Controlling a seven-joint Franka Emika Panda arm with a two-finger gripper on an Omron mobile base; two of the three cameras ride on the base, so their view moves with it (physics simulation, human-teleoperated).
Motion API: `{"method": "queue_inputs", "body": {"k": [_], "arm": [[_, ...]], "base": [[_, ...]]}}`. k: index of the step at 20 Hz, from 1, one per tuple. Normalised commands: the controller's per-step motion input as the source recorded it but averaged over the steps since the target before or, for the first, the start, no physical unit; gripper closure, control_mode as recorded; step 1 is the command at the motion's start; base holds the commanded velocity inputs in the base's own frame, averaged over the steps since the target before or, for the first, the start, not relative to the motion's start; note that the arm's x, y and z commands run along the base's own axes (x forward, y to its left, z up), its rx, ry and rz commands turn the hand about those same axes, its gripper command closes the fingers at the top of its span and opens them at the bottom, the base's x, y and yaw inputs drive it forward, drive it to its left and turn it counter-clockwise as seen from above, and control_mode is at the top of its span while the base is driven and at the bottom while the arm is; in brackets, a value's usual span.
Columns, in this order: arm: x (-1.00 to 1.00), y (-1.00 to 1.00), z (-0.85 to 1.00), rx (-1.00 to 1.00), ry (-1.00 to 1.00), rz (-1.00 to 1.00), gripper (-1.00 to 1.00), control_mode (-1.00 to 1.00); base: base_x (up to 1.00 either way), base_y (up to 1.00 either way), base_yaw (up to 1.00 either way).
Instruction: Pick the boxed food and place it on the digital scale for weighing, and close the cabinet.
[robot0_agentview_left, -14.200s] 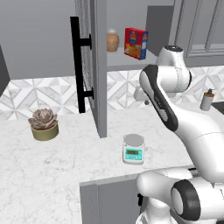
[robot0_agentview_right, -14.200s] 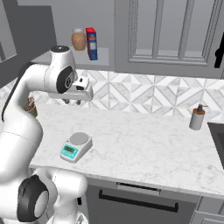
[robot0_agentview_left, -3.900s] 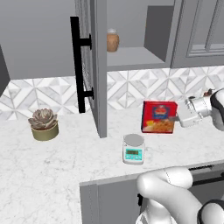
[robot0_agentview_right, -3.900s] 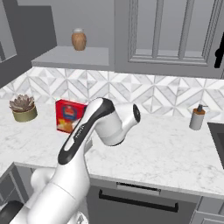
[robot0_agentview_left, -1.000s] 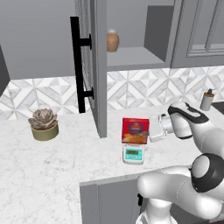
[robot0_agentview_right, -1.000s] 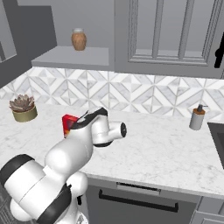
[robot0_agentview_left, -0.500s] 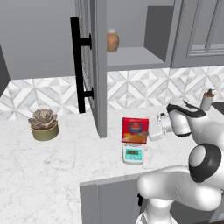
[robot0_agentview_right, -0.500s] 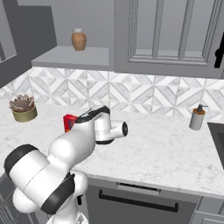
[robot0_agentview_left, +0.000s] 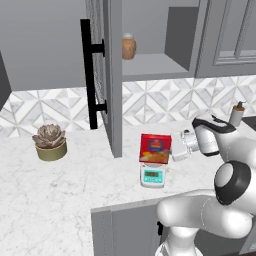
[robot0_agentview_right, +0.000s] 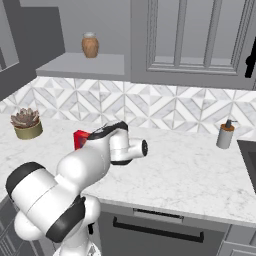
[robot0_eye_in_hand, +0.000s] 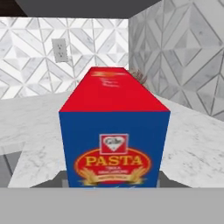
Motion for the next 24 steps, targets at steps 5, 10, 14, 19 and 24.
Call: {"method": "queue_inputs", "body": {"k": [5,10,14,19,24], "arm": [[-0.03,0.01,0.0,0.0,0.0,0.0,-1.0,-1.0],[0.0,0.0,0.0,0.0,0.0,0.0,-1.0,-1.0],[0.0,-0.12,0.0,0.03,0.0,0.0,-1.0,-1.0],[0.0,-0.33,0.0,0.07,-0.01,0.0,-1.0,-1.0],[-0.1,-0.38,0.0,0.08,-0.09,0.0,-1.0,-1.0]], "base": [[0.0,0.0,0.0],[0.0,0.0,0.0],[0.0,0.0,0.0],[0.0,0.0,0.0],[0.0,0.0,0.0]]}}
